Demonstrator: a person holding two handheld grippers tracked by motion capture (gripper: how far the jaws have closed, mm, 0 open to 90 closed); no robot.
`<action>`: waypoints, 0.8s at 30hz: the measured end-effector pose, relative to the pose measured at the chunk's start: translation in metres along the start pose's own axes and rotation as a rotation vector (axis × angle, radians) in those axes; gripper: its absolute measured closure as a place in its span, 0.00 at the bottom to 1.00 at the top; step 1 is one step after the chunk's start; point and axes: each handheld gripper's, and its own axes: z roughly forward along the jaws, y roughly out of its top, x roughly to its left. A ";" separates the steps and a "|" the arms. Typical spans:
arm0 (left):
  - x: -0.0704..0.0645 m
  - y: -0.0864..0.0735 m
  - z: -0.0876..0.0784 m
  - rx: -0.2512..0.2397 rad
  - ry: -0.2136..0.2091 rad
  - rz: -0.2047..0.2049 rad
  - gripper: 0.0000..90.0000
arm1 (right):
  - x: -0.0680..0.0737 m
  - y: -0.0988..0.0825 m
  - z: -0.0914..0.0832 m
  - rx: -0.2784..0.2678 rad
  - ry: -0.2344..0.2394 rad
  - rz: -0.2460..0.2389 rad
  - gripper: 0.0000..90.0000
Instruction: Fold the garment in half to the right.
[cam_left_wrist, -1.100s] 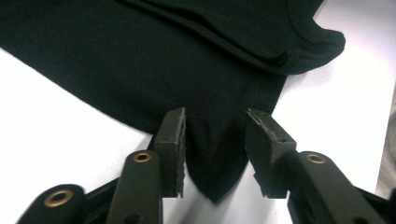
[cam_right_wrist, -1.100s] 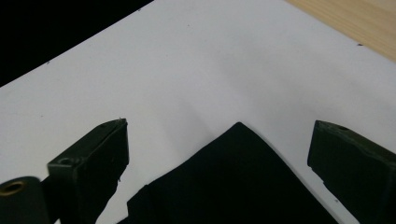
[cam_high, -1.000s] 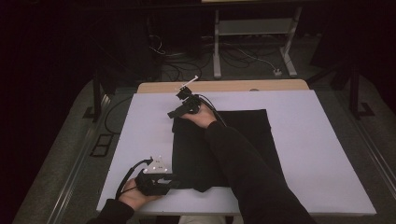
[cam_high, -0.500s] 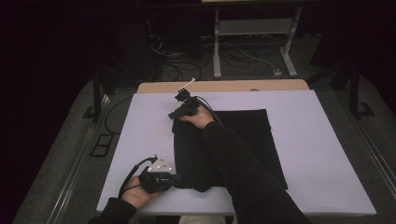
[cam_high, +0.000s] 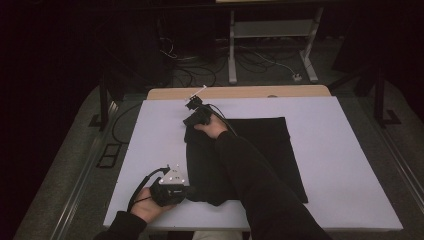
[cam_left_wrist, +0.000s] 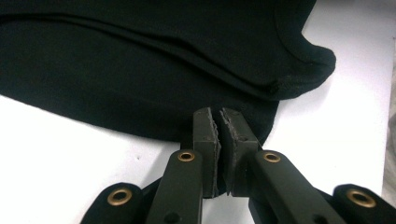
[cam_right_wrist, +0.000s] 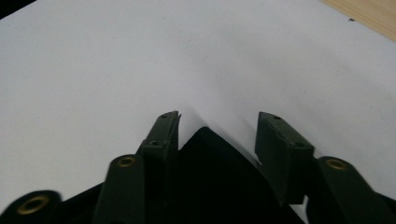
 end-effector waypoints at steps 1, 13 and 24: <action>0.000 0.000 0.000 0.000 0.002 0.000 0.93 | 0.001 0.000 0.000 0.001 -0.005 -0.011 0.63; 0.001 0.005 0.001 -0.004 -0.003 0.000 0.93 | -0.001 0.003 -0.014 -0.002 0.042 -0.001 0.94; -0.003 0.015 -0.003 -0.045 -0.007 0.004 0.94 | -0.005 0.008 -0.045 -0.051 0.093 0.003 0.94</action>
